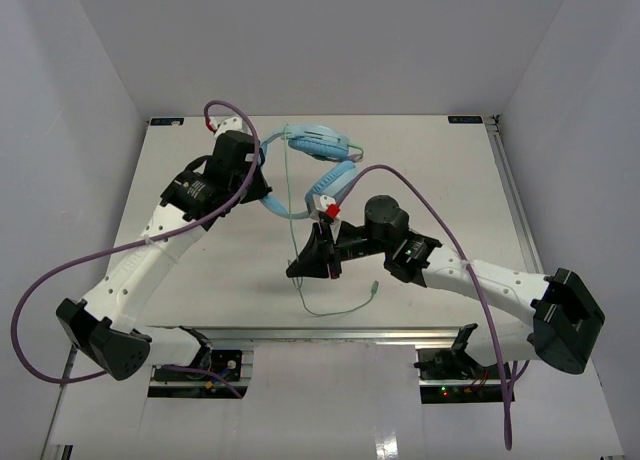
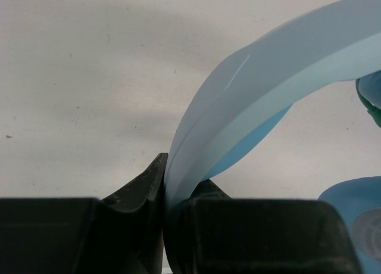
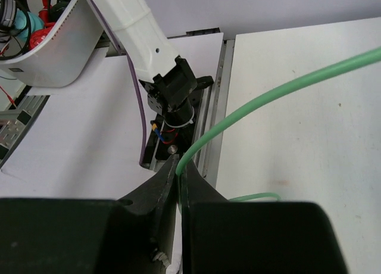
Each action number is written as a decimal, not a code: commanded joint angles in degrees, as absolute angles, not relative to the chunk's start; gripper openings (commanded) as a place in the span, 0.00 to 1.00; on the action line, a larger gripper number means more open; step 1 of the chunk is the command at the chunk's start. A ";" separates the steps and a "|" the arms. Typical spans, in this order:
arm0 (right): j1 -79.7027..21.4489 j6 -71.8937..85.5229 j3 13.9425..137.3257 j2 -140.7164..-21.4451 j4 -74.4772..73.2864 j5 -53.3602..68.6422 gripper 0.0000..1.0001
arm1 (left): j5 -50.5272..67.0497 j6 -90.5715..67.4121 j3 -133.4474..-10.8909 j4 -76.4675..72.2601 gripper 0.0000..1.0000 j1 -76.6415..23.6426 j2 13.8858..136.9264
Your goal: Wrap the headphones
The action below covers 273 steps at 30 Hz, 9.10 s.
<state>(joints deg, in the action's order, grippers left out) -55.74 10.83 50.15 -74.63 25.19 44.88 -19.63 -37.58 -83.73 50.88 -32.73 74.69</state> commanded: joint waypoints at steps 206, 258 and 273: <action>-32.61 15.89 58.20 -69.40 21.64 60.79 0.08 | -44.74 -36.07 -92.85 66.65 0.00 -48.19 93.90; -51.22 16.26 35.42 -61.93 36.31 45.81 0.09 | -25.45 -42.92 -94.74 53.88 0.00 -38.06 80.97; -53.61 11.93 35.93 -61.13 31.41 34.05 0.08 | -28.21 -47.18 -94.59 55.01 0.00 -38.06 74.19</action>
